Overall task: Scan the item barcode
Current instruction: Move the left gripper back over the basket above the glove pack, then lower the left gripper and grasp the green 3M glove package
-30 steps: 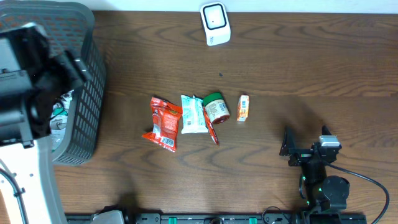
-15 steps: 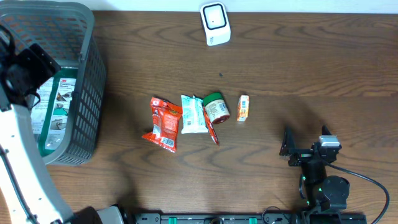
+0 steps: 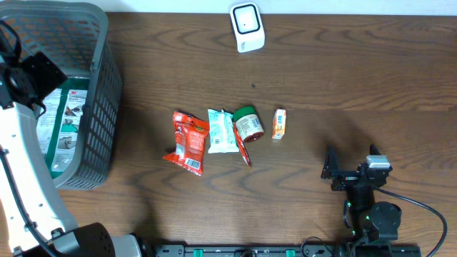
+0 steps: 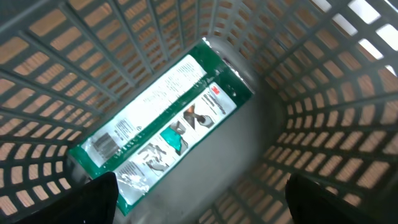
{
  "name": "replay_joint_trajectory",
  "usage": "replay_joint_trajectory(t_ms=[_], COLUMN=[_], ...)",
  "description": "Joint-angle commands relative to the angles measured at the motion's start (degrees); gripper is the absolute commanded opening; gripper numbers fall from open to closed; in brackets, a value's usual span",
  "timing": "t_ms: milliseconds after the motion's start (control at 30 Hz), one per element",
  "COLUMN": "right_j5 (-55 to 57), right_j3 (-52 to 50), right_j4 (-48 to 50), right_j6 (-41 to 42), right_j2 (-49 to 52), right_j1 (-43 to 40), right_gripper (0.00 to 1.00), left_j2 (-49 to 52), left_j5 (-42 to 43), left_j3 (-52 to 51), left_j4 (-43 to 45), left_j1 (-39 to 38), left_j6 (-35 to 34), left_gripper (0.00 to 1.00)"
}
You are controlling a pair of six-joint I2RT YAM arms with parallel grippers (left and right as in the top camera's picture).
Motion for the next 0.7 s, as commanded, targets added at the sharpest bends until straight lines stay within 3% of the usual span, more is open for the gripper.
replay_joint_trajectory(t_ms=[0, 667], right_j5=[-0.1, -0.1], right_j3=[-0.1, -0.1], right_j4=[-0.2, -0.2], right_j6=[0.5, 0.5], right_j2=[-0.2, -0.2], right_j1=[-0.7, -0.7], right_gripper=[0.99, 0.99], left_j2=[2.0, 13.5], left_j5=[-3.3, -3.3], left_j3=[0.7, 0.6], left_j4=[0.5, 2.3], left_j1=[0.6, 3.0], left_j6=[-0.3, 0.2], left_gripper=[0.86, 0.92])
